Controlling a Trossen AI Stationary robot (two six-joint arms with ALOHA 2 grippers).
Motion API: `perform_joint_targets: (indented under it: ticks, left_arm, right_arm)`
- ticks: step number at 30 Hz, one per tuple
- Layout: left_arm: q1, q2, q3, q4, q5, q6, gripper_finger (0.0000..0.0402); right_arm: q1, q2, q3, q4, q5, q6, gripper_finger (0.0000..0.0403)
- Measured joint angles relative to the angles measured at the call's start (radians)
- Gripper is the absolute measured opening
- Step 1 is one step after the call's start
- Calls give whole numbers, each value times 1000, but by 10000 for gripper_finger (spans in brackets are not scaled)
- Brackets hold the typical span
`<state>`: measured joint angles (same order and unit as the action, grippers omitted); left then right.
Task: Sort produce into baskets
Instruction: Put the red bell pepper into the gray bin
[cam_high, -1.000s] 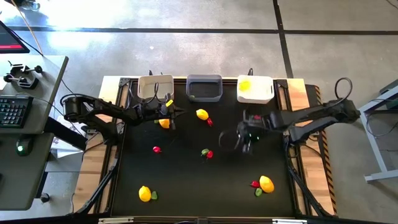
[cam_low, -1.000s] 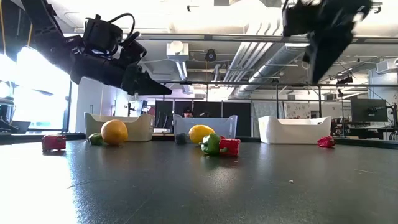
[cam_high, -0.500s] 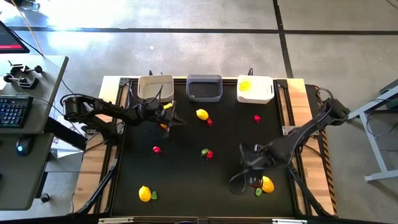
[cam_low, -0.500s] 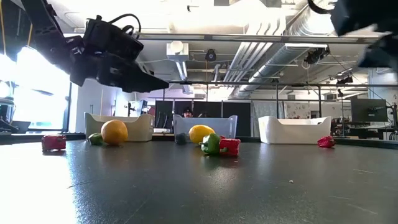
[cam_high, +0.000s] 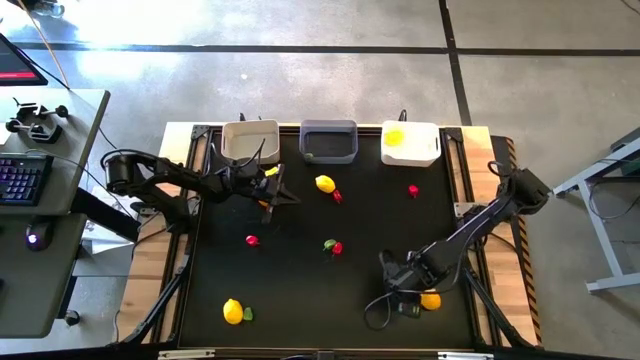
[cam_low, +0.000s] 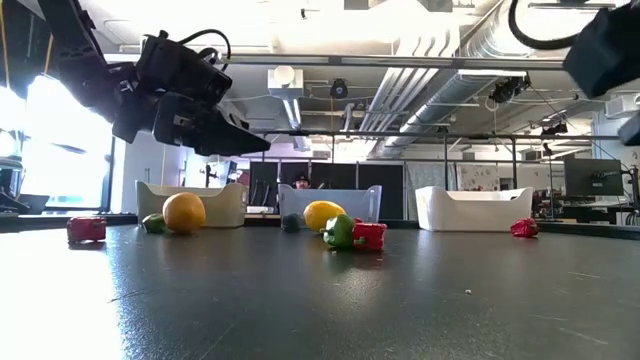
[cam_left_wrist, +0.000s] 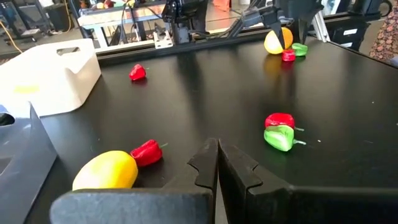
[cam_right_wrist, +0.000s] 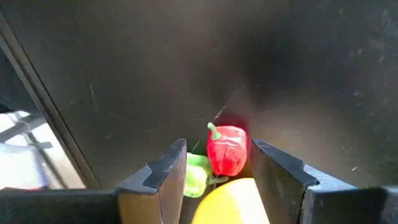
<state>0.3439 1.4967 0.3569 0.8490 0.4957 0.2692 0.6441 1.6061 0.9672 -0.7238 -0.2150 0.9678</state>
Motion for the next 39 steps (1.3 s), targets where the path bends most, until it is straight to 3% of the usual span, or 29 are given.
perform_joint_targets:
  ticks: [12, 30, 34, 39]
  left_arm:
    - [0, 0, 0, 0, -5, -4, 0]
    - [0, 0, 0, -15, -8, -5, 0]
    - [0, 0, 0, -15, -8, -6, 0]
    - [0, 0, 0, -14, -8, -6, 0]
  right_arm:
    - [-1, 44, 0, -12, -29, 9, 198]
    - [4, 105, 0, -10, -45, -59, 197]
    - [4, 105, 0, -8, -54, -60, 169]
    - [-6, 105, 0, -8, -65, -78, 94]
